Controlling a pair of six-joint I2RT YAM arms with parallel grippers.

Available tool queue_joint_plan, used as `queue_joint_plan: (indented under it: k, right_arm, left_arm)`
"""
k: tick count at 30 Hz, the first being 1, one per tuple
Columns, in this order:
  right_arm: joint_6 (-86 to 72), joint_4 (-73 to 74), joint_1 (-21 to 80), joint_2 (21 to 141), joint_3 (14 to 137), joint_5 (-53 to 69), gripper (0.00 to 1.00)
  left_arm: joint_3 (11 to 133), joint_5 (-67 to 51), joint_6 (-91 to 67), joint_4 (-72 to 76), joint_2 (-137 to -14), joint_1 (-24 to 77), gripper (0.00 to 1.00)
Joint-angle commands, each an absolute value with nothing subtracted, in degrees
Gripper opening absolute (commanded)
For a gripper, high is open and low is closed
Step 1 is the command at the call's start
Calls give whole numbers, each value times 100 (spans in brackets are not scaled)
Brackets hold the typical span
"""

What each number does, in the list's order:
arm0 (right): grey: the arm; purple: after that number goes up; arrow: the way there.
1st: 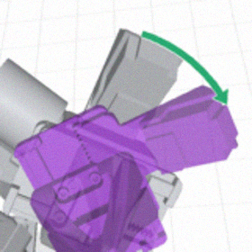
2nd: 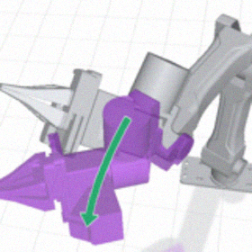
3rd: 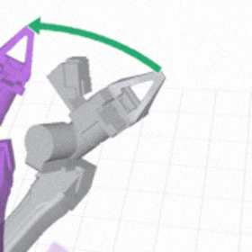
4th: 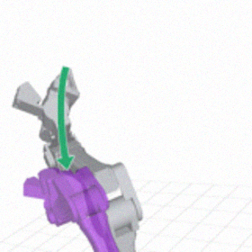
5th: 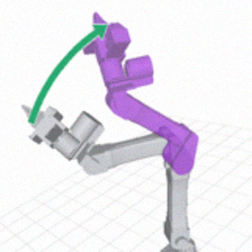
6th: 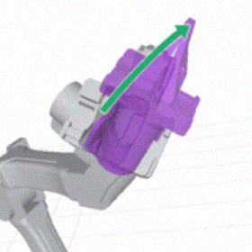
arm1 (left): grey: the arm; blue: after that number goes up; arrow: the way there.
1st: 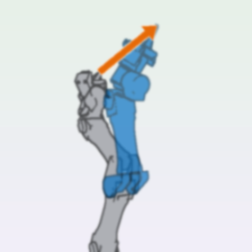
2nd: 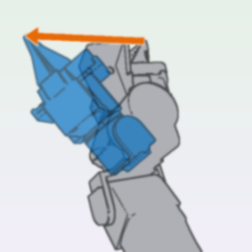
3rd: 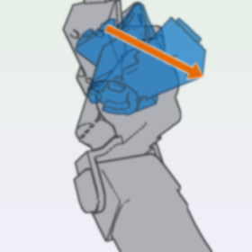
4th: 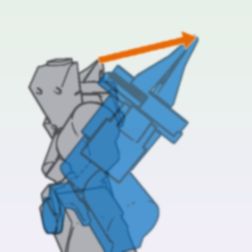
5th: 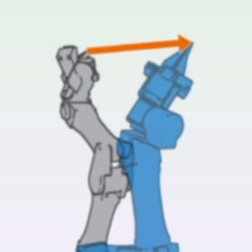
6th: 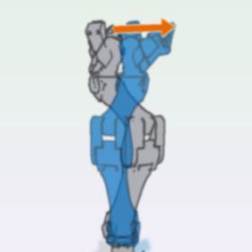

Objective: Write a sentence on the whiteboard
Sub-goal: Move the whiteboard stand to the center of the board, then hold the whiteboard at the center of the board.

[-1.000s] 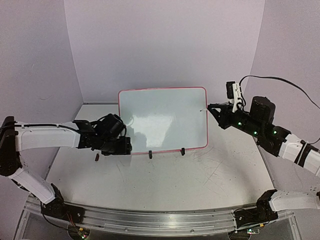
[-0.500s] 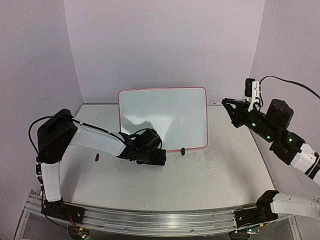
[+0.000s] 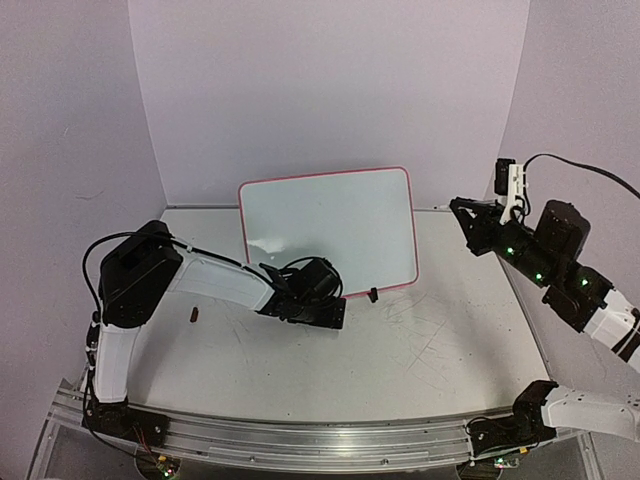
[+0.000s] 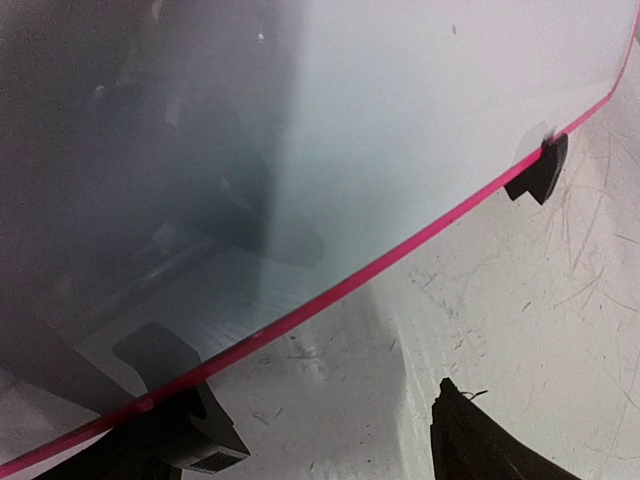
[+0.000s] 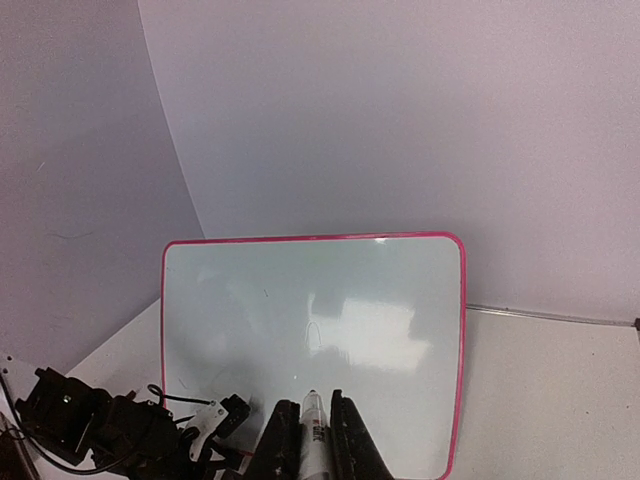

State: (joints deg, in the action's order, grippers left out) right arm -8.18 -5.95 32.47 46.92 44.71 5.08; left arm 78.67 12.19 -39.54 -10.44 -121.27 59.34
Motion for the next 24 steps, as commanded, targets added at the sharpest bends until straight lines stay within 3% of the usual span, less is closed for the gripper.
queue_joint_plan:
  k: [1, 8, 16, 24]
  right_arm:
    - [-868, -712, 3272, 4600, 4412, 252, 0]
    - [-588, -550, 3270, 4742, 4441, 288, 0]
    - [188, -530, 3277, 5358, 4635, 45, 0]
    - [277, -943, 3611, 6394, 5092, 359, 0]
  left_arm:
    - [8401, 834, -3726, -456, -12542, 6041, 85]
    - [8152, 735, -3647, -433, -12200, 6090, 86]
    - [6955, 467, -3106, -316, -9851, 5972, 88]
    - [5724, -1120, -2747, -335, -7278, 3638, 88]
